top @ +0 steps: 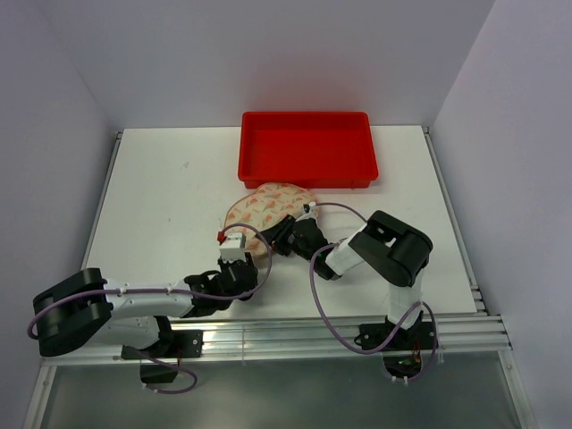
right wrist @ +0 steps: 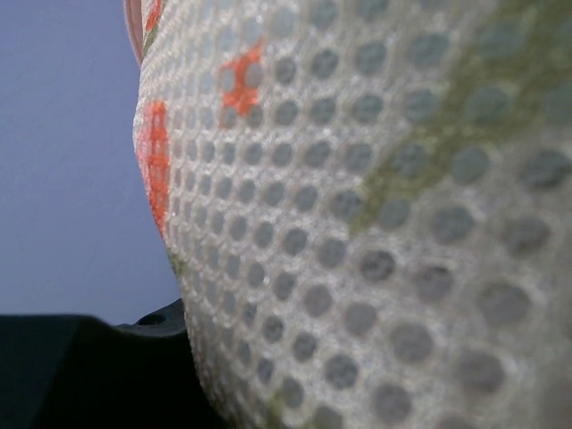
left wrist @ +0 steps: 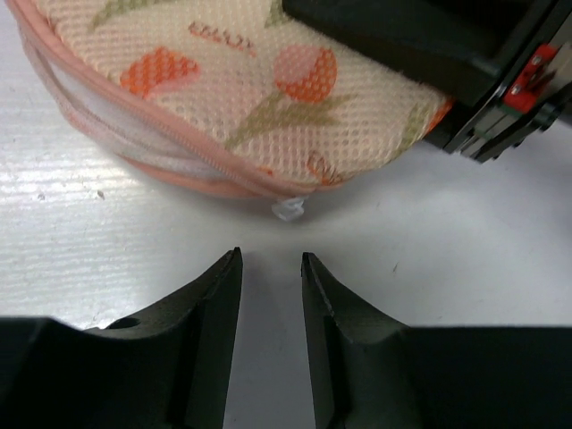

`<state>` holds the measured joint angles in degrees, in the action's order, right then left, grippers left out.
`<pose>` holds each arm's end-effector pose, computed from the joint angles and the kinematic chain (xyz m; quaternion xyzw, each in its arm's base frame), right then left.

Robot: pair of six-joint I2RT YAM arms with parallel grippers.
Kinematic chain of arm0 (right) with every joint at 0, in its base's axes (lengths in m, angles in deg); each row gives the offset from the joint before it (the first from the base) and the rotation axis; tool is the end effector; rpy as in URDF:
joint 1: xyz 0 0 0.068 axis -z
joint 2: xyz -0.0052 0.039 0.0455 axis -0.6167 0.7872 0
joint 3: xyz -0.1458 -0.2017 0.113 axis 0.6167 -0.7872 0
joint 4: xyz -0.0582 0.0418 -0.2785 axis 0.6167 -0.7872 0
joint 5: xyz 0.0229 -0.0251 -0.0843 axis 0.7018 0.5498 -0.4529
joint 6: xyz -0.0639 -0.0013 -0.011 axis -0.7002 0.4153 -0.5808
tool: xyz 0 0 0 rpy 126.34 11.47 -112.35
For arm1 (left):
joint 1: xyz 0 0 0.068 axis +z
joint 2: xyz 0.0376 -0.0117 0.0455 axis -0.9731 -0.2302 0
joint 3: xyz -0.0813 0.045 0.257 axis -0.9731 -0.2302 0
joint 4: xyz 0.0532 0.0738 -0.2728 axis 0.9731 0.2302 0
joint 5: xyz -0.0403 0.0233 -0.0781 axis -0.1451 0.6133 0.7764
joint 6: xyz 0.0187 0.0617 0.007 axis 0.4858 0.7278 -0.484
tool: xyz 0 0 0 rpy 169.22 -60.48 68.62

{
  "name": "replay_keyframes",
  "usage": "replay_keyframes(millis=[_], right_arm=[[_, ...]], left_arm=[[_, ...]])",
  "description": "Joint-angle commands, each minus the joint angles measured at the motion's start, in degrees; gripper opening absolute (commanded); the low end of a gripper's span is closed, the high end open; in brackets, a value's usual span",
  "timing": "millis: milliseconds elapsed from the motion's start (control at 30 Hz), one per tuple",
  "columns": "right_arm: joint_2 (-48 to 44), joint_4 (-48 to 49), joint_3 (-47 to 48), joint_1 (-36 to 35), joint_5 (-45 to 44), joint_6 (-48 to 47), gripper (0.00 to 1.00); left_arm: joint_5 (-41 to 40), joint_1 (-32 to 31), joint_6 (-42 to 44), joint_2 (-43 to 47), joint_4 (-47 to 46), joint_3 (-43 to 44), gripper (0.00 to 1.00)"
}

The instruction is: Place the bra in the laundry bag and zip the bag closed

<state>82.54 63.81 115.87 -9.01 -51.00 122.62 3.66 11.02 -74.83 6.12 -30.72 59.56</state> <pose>0.2424 0.2585 0.0793 0.2031 0.7924 0.4966 0.2901 0.1246 -0.2031 0.1151 -0.0256 0.8846 -0.1716 0.4329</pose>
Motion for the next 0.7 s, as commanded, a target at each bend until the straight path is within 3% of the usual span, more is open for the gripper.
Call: replay_keyframes(millis=[0, 433, 533, 667], right_arm=[[-0.52, 2.32, 0.79, -0.02, -0.55, -0.14, 0.32], [0.45, 2.93, 1.14, -0.19, 1.03, 0.12, 0.32], [0.63, 3.02, 1.05, -0.11, 1.39, 0.03, 0.32], [0.45, 2.93, 0.70, -0.11, 1.30, -0.06, 0.32]], left_arm=[[-2.16, 0.89, 1.64, -0.62, -6.38, 1.60, 0.39], [-0.14, 3.79, 4.72, -2.73, -11.31, 1.59, 0.39], [-0.84, 3.97, 4.89, -3.43, -11.13, 2.03, 0.36], [-1.89, 4.06, 5.42, -3.61, -11.39, 2.30, 0.20]])
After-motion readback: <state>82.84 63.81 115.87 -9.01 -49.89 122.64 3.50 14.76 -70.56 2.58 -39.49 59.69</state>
